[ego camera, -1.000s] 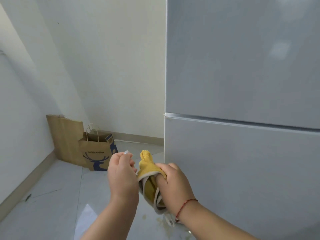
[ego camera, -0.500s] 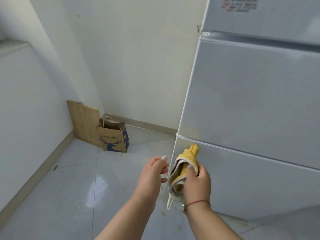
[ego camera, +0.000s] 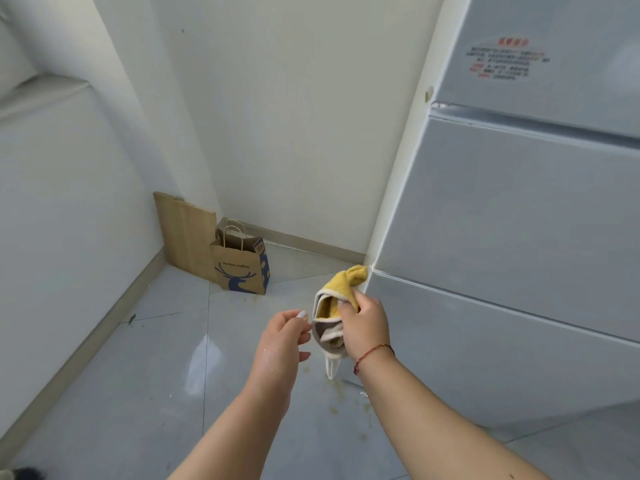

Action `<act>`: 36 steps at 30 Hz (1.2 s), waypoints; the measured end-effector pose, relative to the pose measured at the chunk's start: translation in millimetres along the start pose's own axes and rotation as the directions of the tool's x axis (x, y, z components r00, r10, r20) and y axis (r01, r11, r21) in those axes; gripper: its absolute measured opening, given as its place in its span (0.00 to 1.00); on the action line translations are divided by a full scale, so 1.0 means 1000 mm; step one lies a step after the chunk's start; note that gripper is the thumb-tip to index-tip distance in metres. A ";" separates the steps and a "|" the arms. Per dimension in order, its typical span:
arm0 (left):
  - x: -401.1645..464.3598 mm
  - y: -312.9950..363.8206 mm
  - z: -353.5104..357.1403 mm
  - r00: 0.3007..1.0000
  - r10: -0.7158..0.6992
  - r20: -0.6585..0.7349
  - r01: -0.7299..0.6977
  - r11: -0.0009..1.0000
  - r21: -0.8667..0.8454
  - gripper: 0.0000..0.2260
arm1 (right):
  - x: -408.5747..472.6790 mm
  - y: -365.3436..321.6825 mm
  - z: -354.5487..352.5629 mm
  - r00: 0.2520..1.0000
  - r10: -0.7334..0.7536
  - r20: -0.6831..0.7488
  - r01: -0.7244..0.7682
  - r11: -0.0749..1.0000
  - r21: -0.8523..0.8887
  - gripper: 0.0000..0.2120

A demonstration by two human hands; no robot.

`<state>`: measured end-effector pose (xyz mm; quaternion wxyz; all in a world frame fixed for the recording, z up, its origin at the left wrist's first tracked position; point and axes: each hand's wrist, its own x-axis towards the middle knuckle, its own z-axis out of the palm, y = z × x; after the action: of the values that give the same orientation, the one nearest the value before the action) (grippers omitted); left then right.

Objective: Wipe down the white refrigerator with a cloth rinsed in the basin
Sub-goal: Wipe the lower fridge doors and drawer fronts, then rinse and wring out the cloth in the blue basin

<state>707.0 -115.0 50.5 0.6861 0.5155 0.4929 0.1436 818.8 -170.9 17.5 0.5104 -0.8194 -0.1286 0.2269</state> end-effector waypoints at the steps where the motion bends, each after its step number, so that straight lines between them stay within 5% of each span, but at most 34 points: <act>1: -0.003 0.004 -0.004 1.000 0.002 0.003 -0.002 1.000 0.008 0.05 | -0.008 -0.004 0.001 0.998 -0.008 0.056 0.006 1.000 0.029 0.09; 6: -0.022 0.026 -0.032 0.998 0.014 0.058 -0.015 1.000 0.016 0.09 | -0.045 -0.027 0.012 0.959 -0.053 0.277 -0.033 0.953 0.300 0.18; 10: -0.040 0.035 -0.065 0.996 0.043 0.072 -0.045 0.999 0.027 0.19 | -0.069 -0.051 0.023 0.901 0.001 0.435 -0.248 0.823 0.511 0.30; 17: -0.072 0.034 -0.122 0.988 0.081 -0.133 -0.089 0.995 -0.053 0.12 | -0.101 -0.075 0.056 0.831 0.029 0.555 -0.365 0.782 0.505 0.15; 22: -0.114 0.025 -0.165 0.960 0.026 -0.279 -0.100 0.962 -0.255 0.13 | -0.125 -0.084 0.083 0.746 0.041 0.664 -0.373 0.853 0.366 0.11; 27: -0.165 0.007 -0.209 0.906 0.020 -0.422 -0.212 0.886 -0.412 0.19 | -0.172 -0.097 0.126 0.524 0.134 0.841 -0.597 0.762 0.251 0.19; 31: -0.202 -0.025 -0.249 0.807 0.145 -0.573 -0.191 0.981 -0.020 0.20 | -0.216 -0.110 0.157 0.294 0.157 0.943 -0.757 0.640 0.129 0.26; 33: -0.218 -0.037 -0.260 0.809 0.225 -0.543 -0.182 0.974 0.133 0.21 | -0.241 -0.117 0.165 0.244 0.136 0.960 -0.793 0.598 0.117 0.22; 36: -0.245 -0.060 -0.289 0.866 0.286 -0.410 -0.288 0.956 0.058 0.25 | -0.298 -0.128 0.183 0.119 0.084 0.989 -0.778 0.627 0.041 0.21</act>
<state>334.4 -150.5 133.7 0.5381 0.5391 0.5445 0.3512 472.0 -103.5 134.9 0.4474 -0.3188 -0.0621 0.8333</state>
